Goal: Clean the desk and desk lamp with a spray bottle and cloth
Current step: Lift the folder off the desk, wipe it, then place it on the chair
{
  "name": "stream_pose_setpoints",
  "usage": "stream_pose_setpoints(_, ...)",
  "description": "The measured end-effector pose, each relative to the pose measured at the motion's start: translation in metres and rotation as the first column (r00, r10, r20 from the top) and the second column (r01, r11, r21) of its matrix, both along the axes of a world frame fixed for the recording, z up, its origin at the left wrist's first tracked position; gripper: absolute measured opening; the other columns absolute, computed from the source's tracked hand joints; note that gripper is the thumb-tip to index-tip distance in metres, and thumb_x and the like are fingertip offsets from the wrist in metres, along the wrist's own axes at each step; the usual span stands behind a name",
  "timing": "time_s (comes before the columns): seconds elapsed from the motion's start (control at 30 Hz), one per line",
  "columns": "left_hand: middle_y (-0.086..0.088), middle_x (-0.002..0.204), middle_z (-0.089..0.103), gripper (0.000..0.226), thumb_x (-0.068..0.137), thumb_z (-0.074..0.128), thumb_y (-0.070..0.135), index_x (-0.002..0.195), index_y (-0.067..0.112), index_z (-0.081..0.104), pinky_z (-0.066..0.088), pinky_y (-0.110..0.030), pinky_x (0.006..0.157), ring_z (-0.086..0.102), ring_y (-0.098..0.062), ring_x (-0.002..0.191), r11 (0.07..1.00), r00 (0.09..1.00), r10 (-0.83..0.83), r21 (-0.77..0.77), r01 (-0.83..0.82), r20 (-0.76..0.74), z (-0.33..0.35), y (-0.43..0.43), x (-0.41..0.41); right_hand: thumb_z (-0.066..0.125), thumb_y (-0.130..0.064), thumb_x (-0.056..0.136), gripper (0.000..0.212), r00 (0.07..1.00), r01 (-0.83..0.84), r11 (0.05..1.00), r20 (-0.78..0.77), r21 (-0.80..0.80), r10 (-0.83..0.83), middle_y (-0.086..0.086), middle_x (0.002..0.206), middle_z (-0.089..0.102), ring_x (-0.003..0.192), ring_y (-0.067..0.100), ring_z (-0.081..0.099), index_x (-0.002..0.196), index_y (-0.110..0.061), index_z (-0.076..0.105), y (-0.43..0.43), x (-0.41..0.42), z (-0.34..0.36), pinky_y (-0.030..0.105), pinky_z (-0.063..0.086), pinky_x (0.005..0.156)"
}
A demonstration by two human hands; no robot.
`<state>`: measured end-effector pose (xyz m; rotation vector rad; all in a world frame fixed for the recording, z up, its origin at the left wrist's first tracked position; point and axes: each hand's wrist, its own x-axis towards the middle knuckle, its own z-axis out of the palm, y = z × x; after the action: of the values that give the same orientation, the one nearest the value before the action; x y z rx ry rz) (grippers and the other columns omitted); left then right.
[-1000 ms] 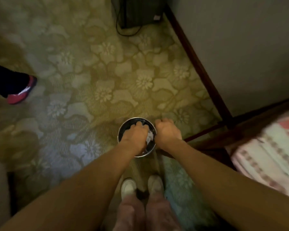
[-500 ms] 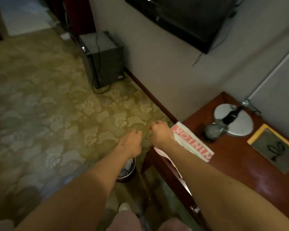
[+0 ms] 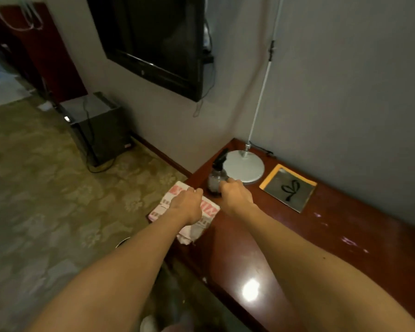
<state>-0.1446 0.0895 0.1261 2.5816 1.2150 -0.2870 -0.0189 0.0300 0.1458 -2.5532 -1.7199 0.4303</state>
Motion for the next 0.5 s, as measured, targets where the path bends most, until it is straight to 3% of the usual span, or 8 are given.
stream_pose_setpoints(0.23, -0.014, 0.130, 0.045, 0.042, 0.090, 0.053, 0.022, 0.128, 0.010, 0.041, 0.043, -0.043, 0.095, 0.048, -0.034, 0.121, 0.981, 0.981, -0.192, 0.001, 0.192, 0.021, 0.007, -0.081, 0.126, 0.057, -0.013, 0.089, 0.042, 0.972, 0.232, 0.972, 0.027, -0.018, -0.232, 0.014, 0.133, 0.044, 0.126, 0.033, 0.039, 0.129, -0.007, 0.046, -0.112, 0.115, 0.009, 0.044, 0.043, 0.095)
stream_pose_setpoints(0.5, -0.014, 0.129, 0.045, 0.040, 0.093, 0.053, 0.026, 0.126, 0.009, 0.041, 0.045, -0.044, 0.093, 0.049, -0.035, 0.119, 0.880, 0.879, -0.474, -0.004, 0.474, 0.048, 0.005, -0.174, 0.245, 0.058, -0.018, 0.089, 0.044, 0.845, 0.535, 0.843, 0.037, -0.056, -0.533, 0.012, 0.133, 0.045, 0.126, 0.032, 0.039, 0.130, -0.008, 0.046, -0.247, 0.210, 0.010, 0.040, 0.043, 0.097)
